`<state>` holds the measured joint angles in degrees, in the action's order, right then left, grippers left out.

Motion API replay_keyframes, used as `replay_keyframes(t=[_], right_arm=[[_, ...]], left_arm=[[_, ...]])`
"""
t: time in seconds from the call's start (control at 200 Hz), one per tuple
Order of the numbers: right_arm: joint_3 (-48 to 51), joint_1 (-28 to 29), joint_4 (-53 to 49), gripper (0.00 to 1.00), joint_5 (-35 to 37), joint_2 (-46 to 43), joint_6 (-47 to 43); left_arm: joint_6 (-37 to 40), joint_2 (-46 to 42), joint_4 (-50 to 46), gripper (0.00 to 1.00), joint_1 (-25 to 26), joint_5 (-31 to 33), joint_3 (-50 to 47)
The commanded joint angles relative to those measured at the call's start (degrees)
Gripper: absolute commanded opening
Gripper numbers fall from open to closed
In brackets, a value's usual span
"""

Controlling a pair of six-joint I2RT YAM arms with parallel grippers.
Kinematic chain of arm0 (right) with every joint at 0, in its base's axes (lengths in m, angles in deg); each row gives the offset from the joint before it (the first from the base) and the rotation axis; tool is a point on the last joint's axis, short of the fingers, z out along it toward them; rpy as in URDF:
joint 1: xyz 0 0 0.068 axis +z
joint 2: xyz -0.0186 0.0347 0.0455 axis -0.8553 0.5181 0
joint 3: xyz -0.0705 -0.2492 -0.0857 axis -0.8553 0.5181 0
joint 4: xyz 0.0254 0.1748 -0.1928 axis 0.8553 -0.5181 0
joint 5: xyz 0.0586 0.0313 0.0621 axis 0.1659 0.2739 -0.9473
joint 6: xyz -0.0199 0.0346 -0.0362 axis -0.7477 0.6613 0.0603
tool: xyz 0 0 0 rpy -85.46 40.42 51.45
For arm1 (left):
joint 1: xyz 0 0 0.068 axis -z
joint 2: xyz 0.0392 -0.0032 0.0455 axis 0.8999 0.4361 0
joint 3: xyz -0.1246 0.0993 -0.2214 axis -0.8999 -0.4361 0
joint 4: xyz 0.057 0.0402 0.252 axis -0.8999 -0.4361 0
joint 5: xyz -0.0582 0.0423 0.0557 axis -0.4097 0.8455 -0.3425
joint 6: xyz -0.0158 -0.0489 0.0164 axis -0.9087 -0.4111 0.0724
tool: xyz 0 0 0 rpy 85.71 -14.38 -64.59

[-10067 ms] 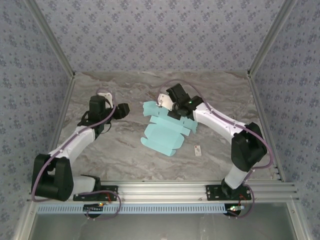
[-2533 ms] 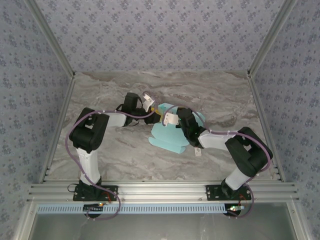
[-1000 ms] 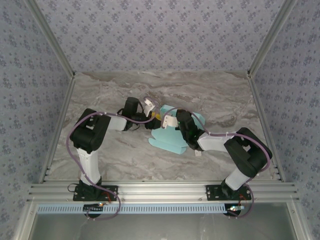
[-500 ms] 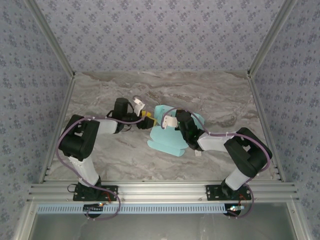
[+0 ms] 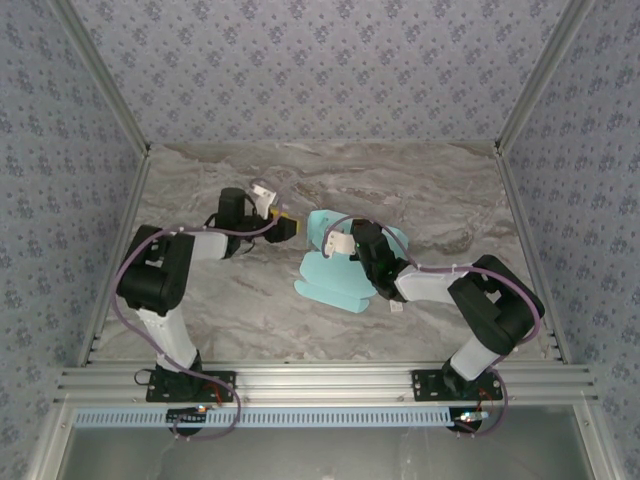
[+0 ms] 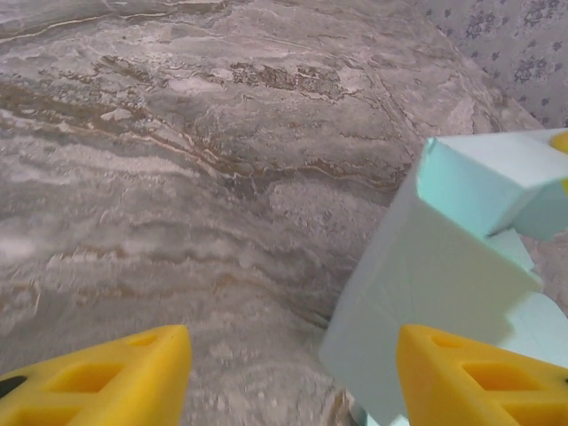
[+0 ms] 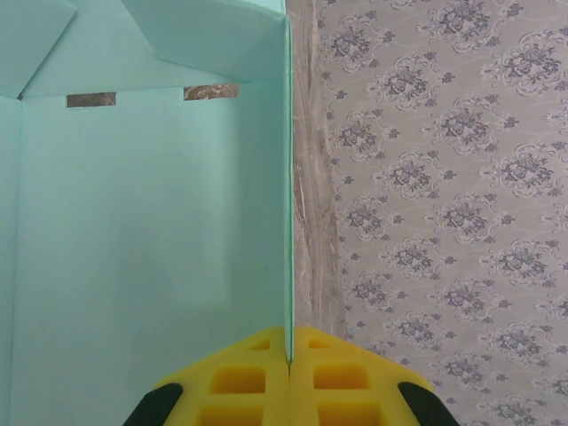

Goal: Fold the paper box

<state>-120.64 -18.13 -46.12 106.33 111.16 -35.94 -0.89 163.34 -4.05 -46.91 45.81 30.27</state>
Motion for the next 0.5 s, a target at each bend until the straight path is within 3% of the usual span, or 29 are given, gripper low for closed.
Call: replay_keyframes(t=[0.0,0.215,0.495], right_arm=[[-0.93,0.29,-1.31,0.05,-0.31,-0.50,0.53],[-0.92,0.46,-1.45,0.05,-0.15,-0.60,0.55],[-0.83,0.72,-1.71,0.05,0.15,-0.69,0.70]], left_arm=[[3.33,3.01,-6.34,0.62,2.34,-1.72,4.48],[5.89,5.95,-6.41,0.62,4.93,-8.63,7.07],[6.86,7.82,-6.61,0.62,6.75,-10.00,8.81]])
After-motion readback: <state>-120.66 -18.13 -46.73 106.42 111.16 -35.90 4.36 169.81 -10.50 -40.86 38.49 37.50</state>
